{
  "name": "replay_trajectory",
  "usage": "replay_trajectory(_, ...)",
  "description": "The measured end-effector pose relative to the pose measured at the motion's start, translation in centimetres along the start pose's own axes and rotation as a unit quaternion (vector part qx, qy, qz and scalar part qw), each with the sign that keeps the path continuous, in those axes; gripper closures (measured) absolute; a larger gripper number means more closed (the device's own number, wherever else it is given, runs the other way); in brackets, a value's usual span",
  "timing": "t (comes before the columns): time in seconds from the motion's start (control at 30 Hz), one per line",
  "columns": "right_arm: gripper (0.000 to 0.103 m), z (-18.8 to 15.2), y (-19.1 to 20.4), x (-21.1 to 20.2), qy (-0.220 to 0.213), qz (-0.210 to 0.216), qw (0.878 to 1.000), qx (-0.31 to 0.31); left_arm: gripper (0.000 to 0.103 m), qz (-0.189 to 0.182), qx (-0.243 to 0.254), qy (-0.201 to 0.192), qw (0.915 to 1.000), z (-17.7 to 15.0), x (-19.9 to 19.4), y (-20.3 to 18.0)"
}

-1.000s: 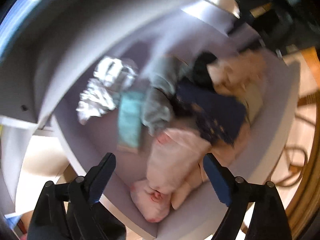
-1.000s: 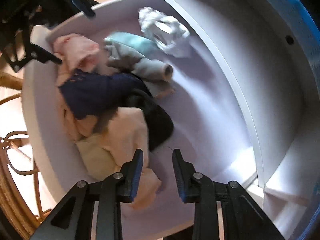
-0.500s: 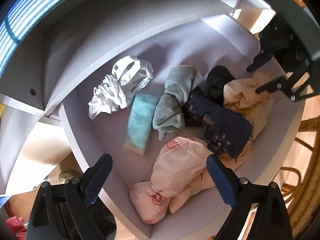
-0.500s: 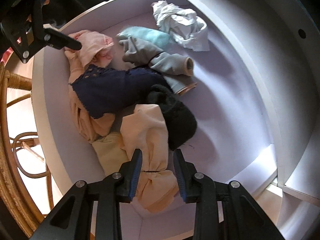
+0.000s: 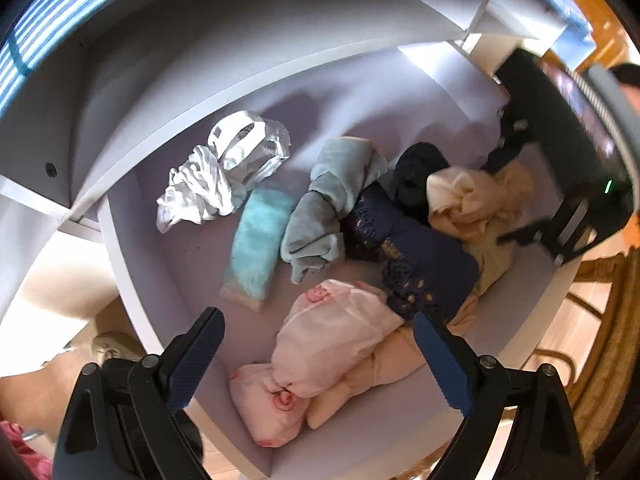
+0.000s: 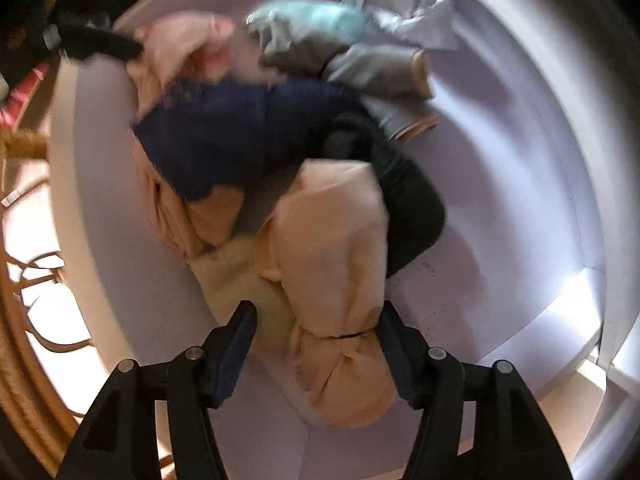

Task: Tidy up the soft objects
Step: 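Close the right gripper on the beige rolled cloth bundle, then lift the beige bundle with the right gripper up over the gold tray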

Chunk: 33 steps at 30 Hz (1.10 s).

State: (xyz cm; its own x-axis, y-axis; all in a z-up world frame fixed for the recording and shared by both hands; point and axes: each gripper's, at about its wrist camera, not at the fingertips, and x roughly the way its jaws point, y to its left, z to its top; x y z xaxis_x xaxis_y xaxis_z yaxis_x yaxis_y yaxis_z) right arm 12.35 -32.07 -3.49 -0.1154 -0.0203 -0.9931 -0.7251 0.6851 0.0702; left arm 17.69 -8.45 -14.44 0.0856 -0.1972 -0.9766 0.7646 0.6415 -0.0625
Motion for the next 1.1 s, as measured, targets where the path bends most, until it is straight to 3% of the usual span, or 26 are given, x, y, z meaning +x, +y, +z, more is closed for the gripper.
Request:
replay_trajectory(0.07,0.043,0.0,0.4,0.1,0.0,0.006,1.0,-0.007,0.007,-0.004,0.0,-0.001,1.0,0.0,0.0,-0.1)
replay_trajectory(0.13,0.053,0.0,0.2,-0.5,-0.011,0.01,1.0,0.003,0.007,-0.004,-0.001,0.001,1.0,0.1,0.0,0.0)
replay_trajectory(0.17,0.065,-0.2,-0.1,-0.8,-0.016,0.011,1.0,0.012,0.007,-0.007,-0.004,0.002,1.0,0.1,0.1,0.0)
replay_trajectory(0.3,0.068,-0.5,-1.3,-1.7,-0.032,0.02,0.998,0.047,0.007,-0.022,-0.018,0.0,0.9996,0.5,0.2,-0.1)
replay_trajectory(0.43,0.068,-0.8,-0.6,-3.2,-0.048,-0.001,0.998,0.043,0.007,-0.044,-0.024,0.004,0.9987,0.9,0.7,-0.9)
replay_trajectory(0.57,0.068,-1.1,-0.1,-6.0,-0.089,-0.027,0.994,0.049,0.007,-0.049,-0.015,0.016,0.9986,1.3,1.5,-1.7)
replay_trajectory(0.77,0.068,-1.4,0.0,-9.5,-0.14,-0.054,0.986,0.079,0.007,-0.086,-0.069,0.03,0.9934,2.3,2.9,-1.1)
replay_trajectory(1.1,0.068,-2.9,0.5,-15.7,-0.187,-0.039,0.973,0.131,0.007,-0.114,-0.105,0.046,0.9867,3.9,5.6,-2.2)
